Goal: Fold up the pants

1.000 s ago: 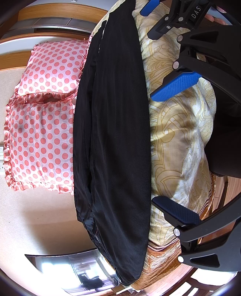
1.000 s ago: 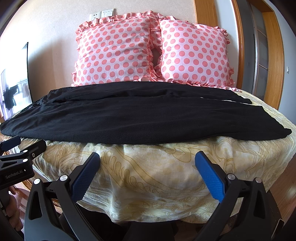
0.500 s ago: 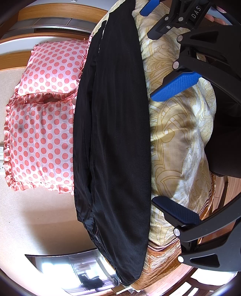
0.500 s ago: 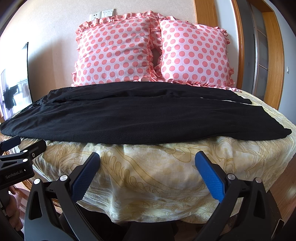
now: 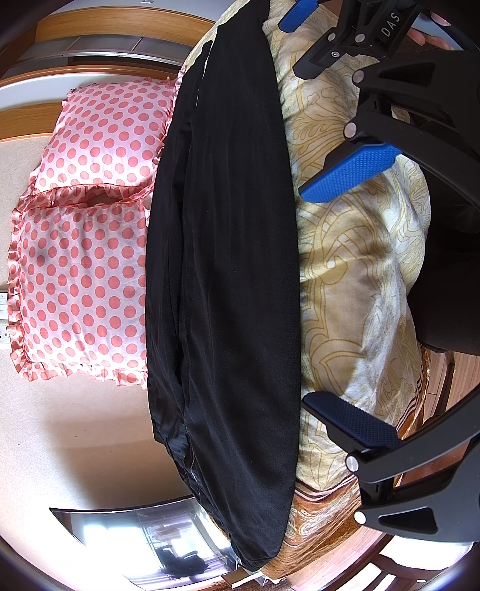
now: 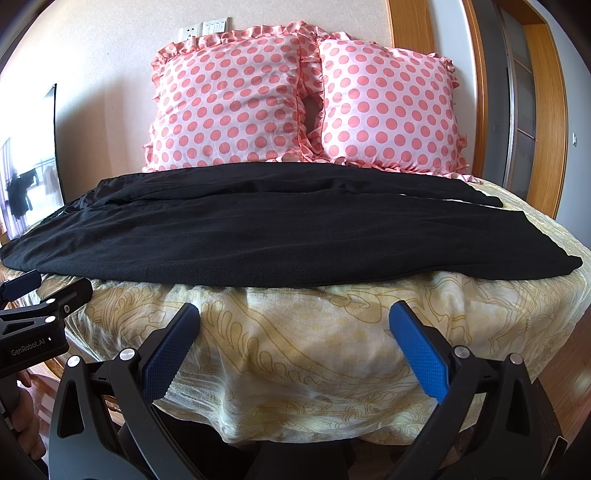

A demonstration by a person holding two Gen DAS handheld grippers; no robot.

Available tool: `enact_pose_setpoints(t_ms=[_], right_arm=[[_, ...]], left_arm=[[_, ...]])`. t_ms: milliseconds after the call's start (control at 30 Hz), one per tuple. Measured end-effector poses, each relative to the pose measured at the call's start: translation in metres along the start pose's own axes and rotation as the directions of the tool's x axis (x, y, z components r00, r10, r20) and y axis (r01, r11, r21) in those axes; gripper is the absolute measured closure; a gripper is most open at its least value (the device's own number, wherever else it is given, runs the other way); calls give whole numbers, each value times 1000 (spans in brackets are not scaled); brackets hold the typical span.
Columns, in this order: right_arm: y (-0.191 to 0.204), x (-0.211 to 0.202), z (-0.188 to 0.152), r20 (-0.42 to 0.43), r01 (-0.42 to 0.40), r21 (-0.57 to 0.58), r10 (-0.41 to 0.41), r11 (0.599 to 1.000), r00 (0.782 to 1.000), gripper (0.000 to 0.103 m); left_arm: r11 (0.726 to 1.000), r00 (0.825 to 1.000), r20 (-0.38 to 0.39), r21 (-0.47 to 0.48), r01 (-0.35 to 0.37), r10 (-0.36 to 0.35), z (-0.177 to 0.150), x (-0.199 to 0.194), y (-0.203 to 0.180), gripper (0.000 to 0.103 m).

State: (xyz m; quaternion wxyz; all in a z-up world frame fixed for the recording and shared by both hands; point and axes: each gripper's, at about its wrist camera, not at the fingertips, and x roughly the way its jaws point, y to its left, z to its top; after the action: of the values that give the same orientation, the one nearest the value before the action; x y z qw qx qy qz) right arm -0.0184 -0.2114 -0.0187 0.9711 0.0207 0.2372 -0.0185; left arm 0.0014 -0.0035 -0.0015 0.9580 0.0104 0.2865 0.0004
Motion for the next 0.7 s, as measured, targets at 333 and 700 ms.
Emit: enact_pose_setpoints(t_ms=[333,700], right_arm=[[-2,-1,0,-5,-3,-1,3,1000,1000,1],[-82,-17,69,56,-84,163,76,983,996,1]], left_arm=[[1000,1000,2,1,0,0,0,0,0,2],[999,993,115,4,38,-39,20,-32,20,2]])
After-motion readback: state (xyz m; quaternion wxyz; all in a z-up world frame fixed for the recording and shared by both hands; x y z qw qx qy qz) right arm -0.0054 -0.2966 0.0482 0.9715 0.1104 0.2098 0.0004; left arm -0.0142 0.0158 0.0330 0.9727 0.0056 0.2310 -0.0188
